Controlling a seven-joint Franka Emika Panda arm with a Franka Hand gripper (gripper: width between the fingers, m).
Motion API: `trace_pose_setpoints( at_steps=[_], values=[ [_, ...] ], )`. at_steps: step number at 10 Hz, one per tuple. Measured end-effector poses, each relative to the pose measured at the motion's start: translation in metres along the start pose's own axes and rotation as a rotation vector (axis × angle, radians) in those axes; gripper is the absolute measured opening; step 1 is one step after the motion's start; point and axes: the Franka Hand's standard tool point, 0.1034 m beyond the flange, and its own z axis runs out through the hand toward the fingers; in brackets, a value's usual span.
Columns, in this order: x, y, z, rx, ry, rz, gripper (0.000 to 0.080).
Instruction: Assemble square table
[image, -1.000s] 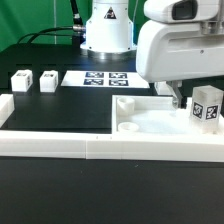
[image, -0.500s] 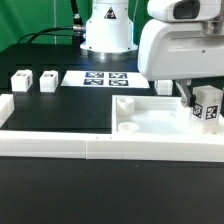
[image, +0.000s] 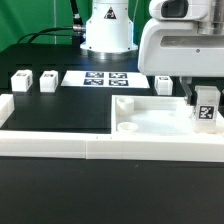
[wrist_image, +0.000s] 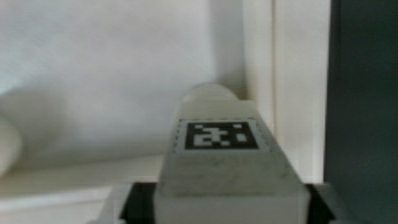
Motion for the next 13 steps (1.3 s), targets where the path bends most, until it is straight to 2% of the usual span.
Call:
trace_pose_setpoints(
  at_steps=[4, 5, 11, 13],
  values=[
    [-0.0008, -0.0002, 0.0, 0.011, -0.017, 0.639, 0.029],
    [0.0005, 0.0021, -0.0001, 0.029, -0.032, 0.746, 0.029],
    [-0.0002, 0.0011, 0.0003, 0.037, -0.046, 1.088, 0.029],
    [-0.0024, -0.0009, 0.0002, 0.051, -0.017, 1.397, 0.029]
  ],
)
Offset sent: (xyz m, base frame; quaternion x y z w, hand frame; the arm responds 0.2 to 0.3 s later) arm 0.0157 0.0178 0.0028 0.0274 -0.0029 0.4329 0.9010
